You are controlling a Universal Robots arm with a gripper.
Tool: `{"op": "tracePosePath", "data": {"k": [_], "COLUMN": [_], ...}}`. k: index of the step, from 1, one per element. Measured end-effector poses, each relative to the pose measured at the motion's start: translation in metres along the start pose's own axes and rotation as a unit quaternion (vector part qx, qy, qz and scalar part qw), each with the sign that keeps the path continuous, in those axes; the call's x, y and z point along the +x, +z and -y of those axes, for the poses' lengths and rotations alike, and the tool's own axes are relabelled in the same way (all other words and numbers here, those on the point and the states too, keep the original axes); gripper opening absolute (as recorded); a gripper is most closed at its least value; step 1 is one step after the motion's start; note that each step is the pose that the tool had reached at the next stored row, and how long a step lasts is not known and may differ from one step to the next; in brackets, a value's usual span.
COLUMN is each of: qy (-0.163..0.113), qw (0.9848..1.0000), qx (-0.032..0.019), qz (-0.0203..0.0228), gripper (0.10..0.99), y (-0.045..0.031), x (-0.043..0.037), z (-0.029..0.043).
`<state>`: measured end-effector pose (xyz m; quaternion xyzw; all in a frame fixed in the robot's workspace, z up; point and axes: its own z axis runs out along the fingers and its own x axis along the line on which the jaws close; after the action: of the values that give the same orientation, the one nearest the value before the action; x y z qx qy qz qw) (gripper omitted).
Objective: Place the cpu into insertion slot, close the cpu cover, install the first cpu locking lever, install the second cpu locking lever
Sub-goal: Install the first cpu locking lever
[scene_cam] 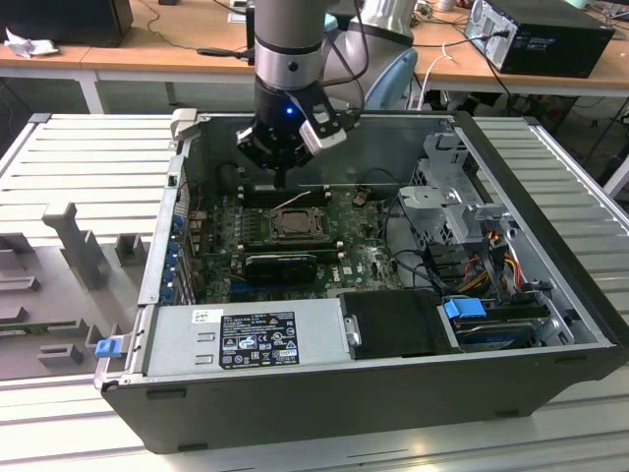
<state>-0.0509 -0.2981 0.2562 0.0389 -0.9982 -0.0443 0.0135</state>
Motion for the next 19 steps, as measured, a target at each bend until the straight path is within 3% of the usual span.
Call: {"op": "tracePosePath", "data": {"k": [1,2,4,5,7,10,19], "qy": [0.0,0.0,-0.001,-0.001,0.001,0.003,0.003], "qw": [1.0,1.0,0.9998,0.9998,0.9997,0.9997,0.9997], "qx": [-0.0005,-0.0051,-0.0191,-0.0213,-0.0215,-0.0216,-0.0215], "qz": [0.0001,0.0004,0.0024,0.0043,0.0091,0.0095,0.0096], "gripper": [0.106,0.106,0.106,0.106,0.106,0.106,0.106], "y": [0.0,0.0,0.0001,0.0001,0.0027,0.0088,0.0127], "x": [-0.0024,-0.0028,-0.0027,-0.0027,-0.0035,-0.0052,-0.0068], "z": [0.0003,0.0005,0.0012,0.0014,0.0018,0.0024,0.003]}}
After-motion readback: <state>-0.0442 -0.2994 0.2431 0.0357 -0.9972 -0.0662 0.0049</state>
